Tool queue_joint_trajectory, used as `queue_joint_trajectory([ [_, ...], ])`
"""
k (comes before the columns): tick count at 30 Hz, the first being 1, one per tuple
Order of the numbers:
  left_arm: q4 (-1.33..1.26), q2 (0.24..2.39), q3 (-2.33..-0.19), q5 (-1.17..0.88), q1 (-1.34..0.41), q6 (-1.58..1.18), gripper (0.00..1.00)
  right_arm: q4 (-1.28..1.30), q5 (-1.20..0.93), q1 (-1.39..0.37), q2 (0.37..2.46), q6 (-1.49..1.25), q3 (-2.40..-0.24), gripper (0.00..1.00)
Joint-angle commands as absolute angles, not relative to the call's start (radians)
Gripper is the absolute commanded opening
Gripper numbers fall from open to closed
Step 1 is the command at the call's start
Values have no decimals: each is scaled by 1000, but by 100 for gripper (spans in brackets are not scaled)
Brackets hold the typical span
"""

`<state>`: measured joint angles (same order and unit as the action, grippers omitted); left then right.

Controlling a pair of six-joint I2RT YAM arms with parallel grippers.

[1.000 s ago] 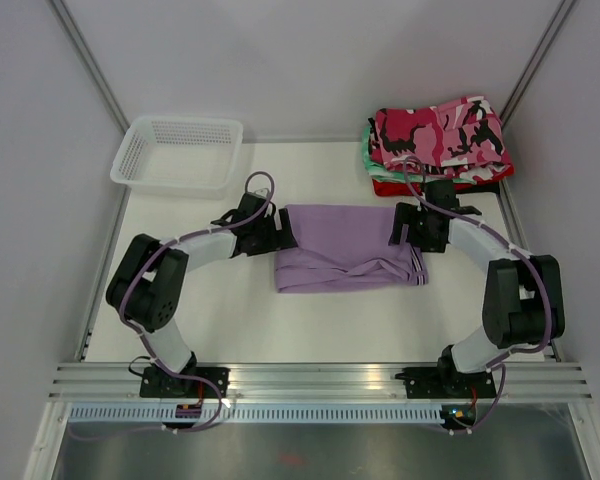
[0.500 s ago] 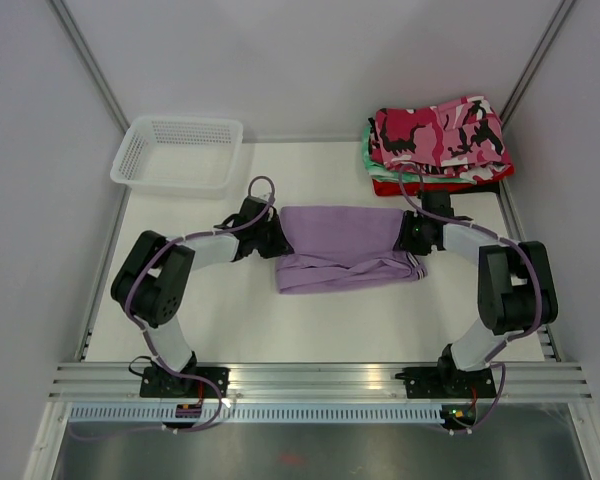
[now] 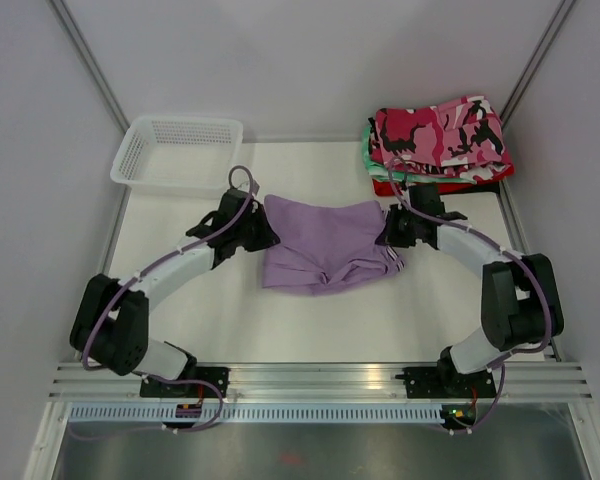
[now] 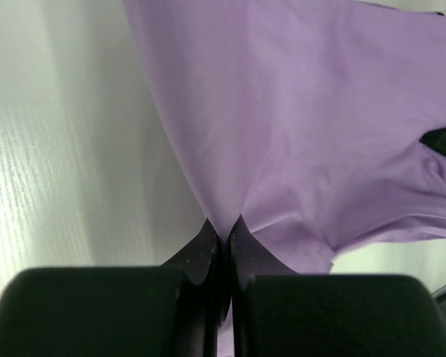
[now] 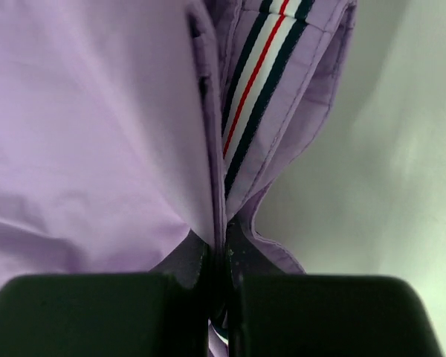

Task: Fold and stack the trousers
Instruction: Neatly place the folded trousers to the corner

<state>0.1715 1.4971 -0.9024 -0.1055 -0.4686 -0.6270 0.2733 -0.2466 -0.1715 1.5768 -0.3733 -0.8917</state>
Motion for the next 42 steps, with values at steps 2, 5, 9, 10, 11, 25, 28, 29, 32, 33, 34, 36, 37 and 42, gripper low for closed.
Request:
queue_joint_trajectory([
  [2, 228, 1359, -978, -46, -469, -555, 2, 282, -287, -189, 1500, -397, -1121, 0],
  [5, 270, 1325, -1048, -35, -469, -534, 2, 348, -247, -187, 1514, -345, -1284, 0],
  [9, 275, 1289, -1167, -25, -469, -511, 2, 386, -190, -169, 1551, -296, -1494, 0],
  [10, 267, 1301, -1236, -25, -469, -506, 2, 411, -189, -147, 1583, -292, -1597, 0],
  [11, 259, 1314, -1273, -31, -469, -505, 2, 422, -195, -134, 1600, -284, -1653, 0],
  [25, 77, 2201, -2242, -201, -518, -703, 2, 416, -389, 312, 1998, -281, -2199, 0],
  [28, -35, 2371, -2366, -144, -548, -756, 2, 393, -443, 388, 2115, -307, -2279, 0],
  [29, -69, 2411, -2390, -135, -552, -781, 2, 393, -451, 399, 2144, -305, -2304, 0],
  [32, -219, 2554, -2463, -51, -566, -900, 2, 341, -472, 429, 2241, -293, -2353, 0],
  [33, -273, 2624, -2515, -26, -571, -913, 2, 341, -468, 431, 2253, -278, -2370, 0],
  [34, -282, 2657, -2548, -6, -580, -928, 2, 350, -425, 431, 2264, -255, -2384, 0],
  [36, -354, 2707, -2586, 58, -586, -977, 2, 374, -373, 433, 2283, -192, -2405, 0],
  [37, -365, 2735, -2586, 78, -591, -991, 2, 377, -310, 433, 2283, -175, -2404, 0],
  [42, -406, 2784, -2608, 184, -591, -1028, 2, 371, -267, 457, 2304, -135, -2395, 0],
])
